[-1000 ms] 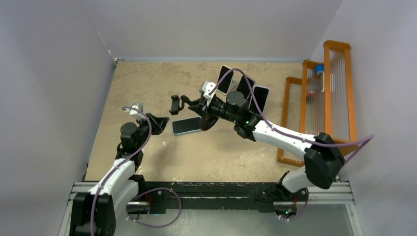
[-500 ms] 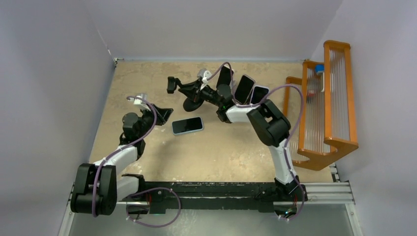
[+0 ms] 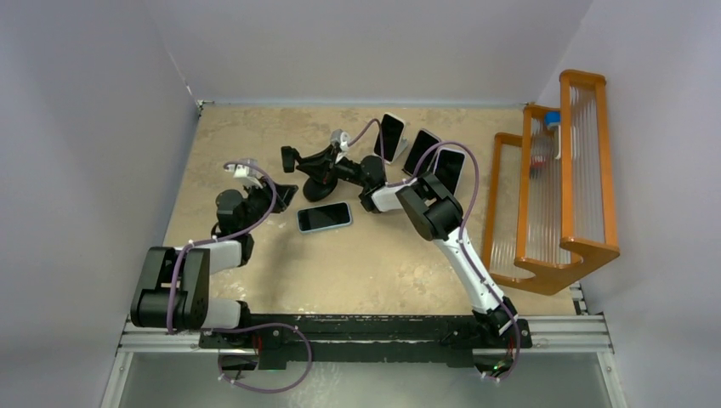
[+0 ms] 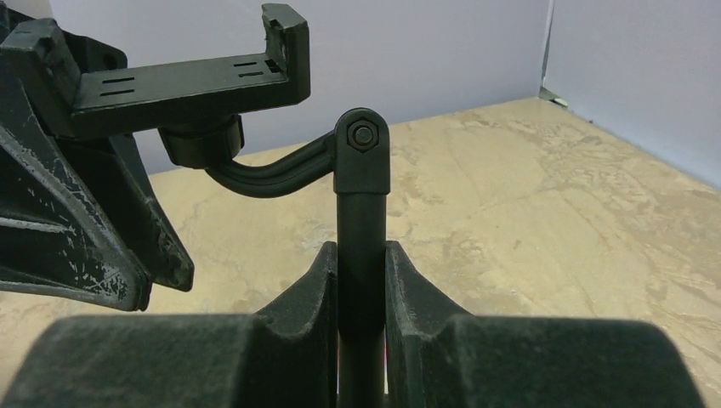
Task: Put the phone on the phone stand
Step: Place the phone stand at the center of the board.
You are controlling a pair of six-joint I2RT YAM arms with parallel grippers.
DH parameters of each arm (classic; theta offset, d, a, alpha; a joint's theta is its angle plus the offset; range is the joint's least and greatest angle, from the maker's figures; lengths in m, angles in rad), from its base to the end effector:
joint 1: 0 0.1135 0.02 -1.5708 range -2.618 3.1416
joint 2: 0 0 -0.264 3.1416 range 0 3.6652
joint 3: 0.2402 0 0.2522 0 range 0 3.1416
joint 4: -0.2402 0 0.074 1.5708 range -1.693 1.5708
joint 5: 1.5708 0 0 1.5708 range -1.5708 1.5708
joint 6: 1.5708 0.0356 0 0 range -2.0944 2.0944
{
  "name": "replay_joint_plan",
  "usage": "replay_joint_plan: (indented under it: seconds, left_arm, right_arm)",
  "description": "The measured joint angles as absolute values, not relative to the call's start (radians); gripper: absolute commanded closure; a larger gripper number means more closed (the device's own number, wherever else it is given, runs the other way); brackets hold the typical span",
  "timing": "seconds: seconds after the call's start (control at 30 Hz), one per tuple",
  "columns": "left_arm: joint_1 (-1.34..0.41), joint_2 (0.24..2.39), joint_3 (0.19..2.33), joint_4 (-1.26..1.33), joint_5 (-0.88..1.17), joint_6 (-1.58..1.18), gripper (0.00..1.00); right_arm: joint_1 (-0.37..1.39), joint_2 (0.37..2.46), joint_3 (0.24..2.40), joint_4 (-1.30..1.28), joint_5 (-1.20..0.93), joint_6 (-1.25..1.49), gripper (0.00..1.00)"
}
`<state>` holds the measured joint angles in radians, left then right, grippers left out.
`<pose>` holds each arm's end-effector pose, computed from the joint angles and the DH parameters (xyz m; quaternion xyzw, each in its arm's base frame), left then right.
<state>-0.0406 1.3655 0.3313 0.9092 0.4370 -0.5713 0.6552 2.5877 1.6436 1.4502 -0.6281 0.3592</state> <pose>0.2476 -0.0251 0.1788 -0.0536 0.7440 -0.3495 0.5669 0.4049 0.3375 0.1390 -0.3344 0.4382 0.5351 0.6402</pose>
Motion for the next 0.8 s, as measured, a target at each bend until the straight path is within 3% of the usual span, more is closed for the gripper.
replay_joint_plan:
  seconds: [0.13,0.17,0.27,0.37,0.57,0.67,0.8]
  left_arm:
    - [-0.039,1.394,0.343,0.934,0.442,-0.553,0.75]
    - [-0.039,1.401,0.346,0.938,0.444,-0.547,0.75]
    - [-0.039,1.425,0.362,0.953,0.459,-0.523,0.74]
    - [-0.039,1.452,0.38,0.971,0.484,-0.498,0.72]
    - [-0.038,1.517,0.4,1.035,0.556,-0.469,0.7]
    - [-0.038,1.57,0.413,1.084,0.616,-0.467,0.69]
    - [-0.035,1.68,0.461,1.172,0.734,-0.467,0.69]
  right_arm:
    - [0.648,2.601,1.666,1.457,-0.644,0.381,0.97]
    - [0.645,2.605,1.671,1.458,-0.648,0.393,0.88]
    - [0.633,2.613,1.68,1.464,-0.659,0.431,0.75]
    - [0.621,2.613,1.679,1.471,-0.677,0.461,0.51]
    - [0.599,2.606,1.611,1.504,-0.704,0.518,0.29]
    - [0.587,2.603,1.565,1.504,-0.716,0.55,0.03]
    - [0.566,2.558,1.479,1.495,-0.746,0.577,0.01]
